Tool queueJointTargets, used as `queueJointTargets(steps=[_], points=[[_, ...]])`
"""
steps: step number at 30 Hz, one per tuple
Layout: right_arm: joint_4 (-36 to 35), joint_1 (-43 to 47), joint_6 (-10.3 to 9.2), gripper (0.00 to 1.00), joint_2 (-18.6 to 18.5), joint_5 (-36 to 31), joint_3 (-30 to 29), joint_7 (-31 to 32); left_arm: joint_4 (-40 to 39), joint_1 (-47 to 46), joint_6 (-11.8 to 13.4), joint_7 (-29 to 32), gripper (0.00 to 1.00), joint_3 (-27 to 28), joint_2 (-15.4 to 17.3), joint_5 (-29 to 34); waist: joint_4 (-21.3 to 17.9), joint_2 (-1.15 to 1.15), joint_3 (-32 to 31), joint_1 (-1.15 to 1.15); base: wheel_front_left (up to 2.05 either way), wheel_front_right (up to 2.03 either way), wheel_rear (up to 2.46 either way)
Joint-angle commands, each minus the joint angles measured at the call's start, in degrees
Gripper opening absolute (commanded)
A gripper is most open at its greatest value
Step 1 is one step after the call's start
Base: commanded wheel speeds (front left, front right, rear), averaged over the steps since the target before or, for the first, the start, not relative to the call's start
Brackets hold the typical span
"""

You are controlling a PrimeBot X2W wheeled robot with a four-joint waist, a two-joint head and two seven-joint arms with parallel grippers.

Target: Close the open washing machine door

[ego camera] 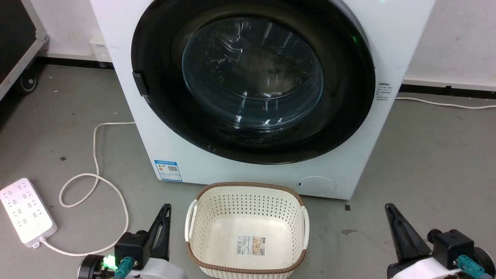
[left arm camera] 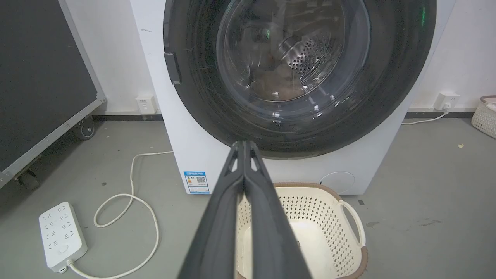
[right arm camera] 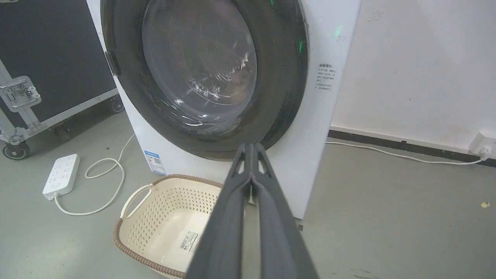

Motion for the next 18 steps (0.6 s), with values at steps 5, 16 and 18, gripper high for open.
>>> queueJointTargets(steps=[5, 16, 18], points=[[-0.6, -1.1, -0.02, 0.00, 0.3, -0.6, 0.1, 0.7, -0.7, -0.5, 0.3, 0.8, 0.00, 0.5, -0.3, 0.5, 0.0, 0.00, 0.1, 0.00, 0.00, 0.00, 0.00], [-1.1, -1.4, -0.03, 0.00, 0.5, -1.2, 0.3, 1.9, -1.6, -0.5, 0.5, 2.0, 0.00, 1.2, -0.5, 1.0, -0.1, 0.00, 0.2, 0.00, 0.00, 0.00, 0.00], [-1.2, -1.5, -0.03, 0.00, 0.5, -1.3, 0.3, 2.2, -1.8, -0.5, 0.6, 2.3, 0.00, 1.4, -0.5, 1.1, -0.2, 0.00, 0.2, 0.00, 0.00, 0.00, 0.00]])
